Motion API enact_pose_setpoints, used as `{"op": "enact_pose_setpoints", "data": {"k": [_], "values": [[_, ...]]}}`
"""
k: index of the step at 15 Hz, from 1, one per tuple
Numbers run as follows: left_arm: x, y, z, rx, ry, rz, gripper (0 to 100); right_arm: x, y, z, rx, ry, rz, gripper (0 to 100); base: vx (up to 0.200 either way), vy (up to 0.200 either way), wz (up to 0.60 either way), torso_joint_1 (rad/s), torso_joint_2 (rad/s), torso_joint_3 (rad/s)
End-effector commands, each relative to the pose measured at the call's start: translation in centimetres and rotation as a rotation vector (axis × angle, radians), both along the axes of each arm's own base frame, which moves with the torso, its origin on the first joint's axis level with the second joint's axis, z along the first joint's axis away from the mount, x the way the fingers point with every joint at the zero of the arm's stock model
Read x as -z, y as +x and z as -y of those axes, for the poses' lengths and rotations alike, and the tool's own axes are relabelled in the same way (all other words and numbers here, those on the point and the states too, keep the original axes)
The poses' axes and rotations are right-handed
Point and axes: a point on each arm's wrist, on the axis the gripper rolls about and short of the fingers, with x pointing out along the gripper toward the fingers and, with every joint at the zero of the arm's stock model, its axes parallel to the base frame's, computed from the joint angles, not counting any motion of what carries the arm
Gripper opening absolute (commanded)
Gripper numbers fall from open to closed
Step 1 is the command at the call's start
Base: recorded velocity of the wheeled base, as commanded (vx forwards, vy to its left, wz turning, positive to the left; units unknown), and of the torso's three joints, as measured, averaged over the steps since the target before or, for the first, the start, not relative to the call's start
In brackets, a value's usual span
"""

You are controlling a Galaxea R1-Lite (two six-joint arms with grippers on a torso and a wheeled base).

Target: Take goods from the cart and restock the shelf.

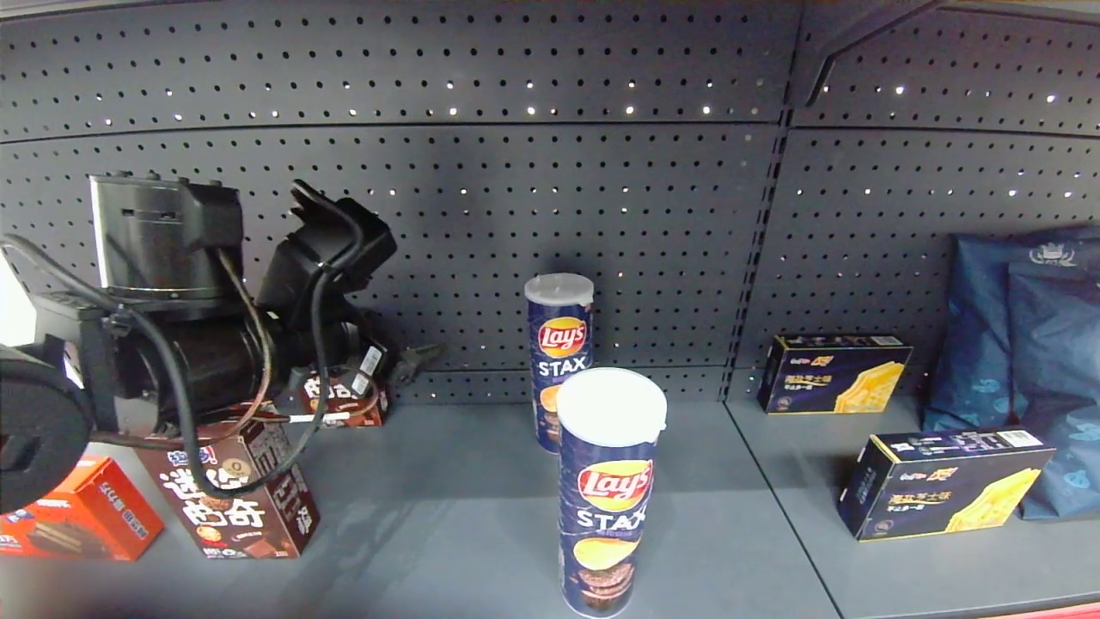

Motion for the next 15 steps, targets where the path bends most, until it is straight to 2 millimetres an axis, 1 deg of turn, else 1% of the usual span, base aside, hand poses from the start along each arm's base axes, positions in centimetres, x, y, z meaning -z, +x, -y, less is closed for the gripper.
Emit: {"op": "enact_pose_setpoints", "data": {"k": [1,2,4,5,6,7,8,10,12,15], "values": [[-0.7,-1.7,-1.1,-0.019,-0.010,0.026,100,-1.3,6.1,-0.2,-0.092,-0.006,-0.094,100,0.000,0.000,0.00,0.000,0.00,0.000],[-1.1,-2.0,-1.3,-0.024,-0.013,0.037,100,-1.4,7.3,-0.5,-0.130,-0.006,-0.103,100,0.000,0.000,0.00,0.000,0.00,0.000],[-1.5,-2.3,-1.5,-0.024,-0.019,0.051,100,-1.3,8.7,-1.1,-0.196,-0.010,-0.128,100,0.000,0.000,0.00,0.000,0.00,0.000],[-1.7,-2.7,-1.6,-0.021,-0.022,0.058,100,-1.1,9.8,-2.1,-0.254,-0.012,-0.151,100,0.000,0.000,0.00,0.000,0.00,0.000],[-1.9,-2.9,-1.7,-0.021,-0.024,0.065,100,-0.9,10.5,-3.1,-0.288,0.002,-0.172,100,0.000,0.000,0.00,0.000,0.00,0.000],[-1.8,-3.0,-1.7,-0.022,-0.026,0.065,100,-0.6,11.2,-3.9,-0.296,0.016,-0.176,100,0.000,0.000,0.00,0.000,0.00,0.000],[-1.8,-3.1,-1.8,-0.023,-0.025,0.065,100,-0.6,12.0,-4.3,-0.286,0.020,-0.157,100,0.000,0.000,0.00,0.000,0.00,0.000],[-1.6,-3.2,-1.8,-0.023,-0.023,0.058,100,-0.8,13.4,-4.8,-0.284,0.016,-0.174,100,0.000,0.000,0.00,0.000,0.00,0.000],[-1.6,-3.2,-1.8,-0.022,-0.023,0.057,100,-0.2,14.6,-5.9,-0.282,-0.011,-0.218,100,0.000,0.000,0.00,0.000,0.00,0.000],[-1.8,-3.2,-2.0,-0.026,-0.027,0.066,100,0.7,15.1,-9.1,-0.376,-0.063,-0.276,100,0.000,0.000,0.00,0.000,0.00,0.000]]}}
